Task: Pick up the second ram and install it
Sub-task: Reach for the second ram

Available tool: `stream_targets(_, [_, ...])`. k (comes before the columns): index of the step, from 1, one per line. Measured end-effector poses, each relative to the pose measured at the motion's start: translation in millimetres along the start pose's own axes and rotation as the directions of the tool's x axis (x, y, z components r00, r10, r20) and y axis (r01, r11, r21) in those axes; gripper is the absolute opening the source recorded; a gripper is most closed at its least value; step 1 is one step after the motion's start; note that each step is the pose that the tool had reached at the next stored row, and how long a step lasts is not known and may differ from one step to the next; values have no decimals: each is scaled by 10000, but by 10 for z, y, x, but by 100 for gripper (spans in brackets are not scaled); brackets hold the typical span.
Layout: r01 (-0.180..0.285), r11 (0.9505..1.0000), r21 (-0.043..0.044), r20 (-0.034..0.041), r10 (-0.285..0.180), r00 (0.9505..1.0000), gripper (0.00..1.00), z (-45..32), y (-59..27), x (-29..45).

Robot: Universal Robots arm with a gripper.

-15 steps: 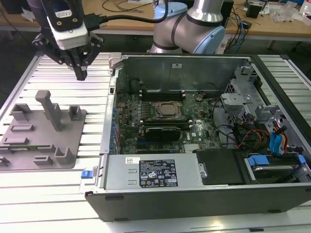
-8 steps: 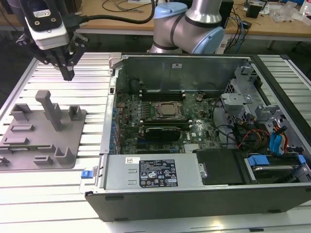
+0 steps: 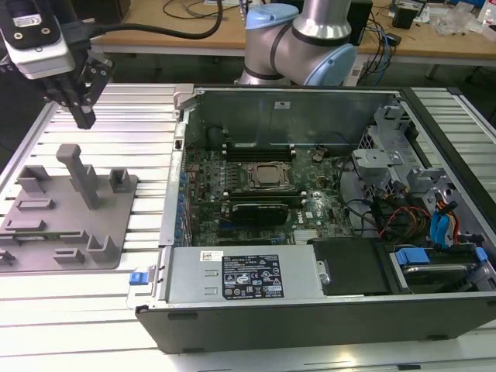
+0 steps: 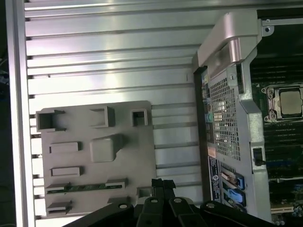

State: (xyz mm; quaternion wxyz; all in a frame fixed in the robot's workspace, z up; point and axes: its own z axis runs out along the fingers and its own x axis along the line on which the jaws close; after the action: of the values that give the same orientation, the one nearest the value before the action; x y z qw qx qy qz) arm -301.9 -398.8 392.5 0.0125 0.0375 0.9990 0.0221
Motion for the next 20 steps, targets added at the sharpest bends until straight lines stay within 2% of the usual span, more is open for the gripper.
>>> stream_targets(7, [1,10000,0,0,-1,10000,8,-5,-17,229])
stream_targets(9, [2,10000,1,-1,-2,10000,8,-5,-30,396])
stream_targets(12, [0,10000,1,0,0,10000,8,0,-45,589])
stream_targets(17, [1,10000,0,0,-1,10000,8,21,-69,862])
stream_targets(20, [1,10000,0,0,-1,10000,8,32,-79,983])
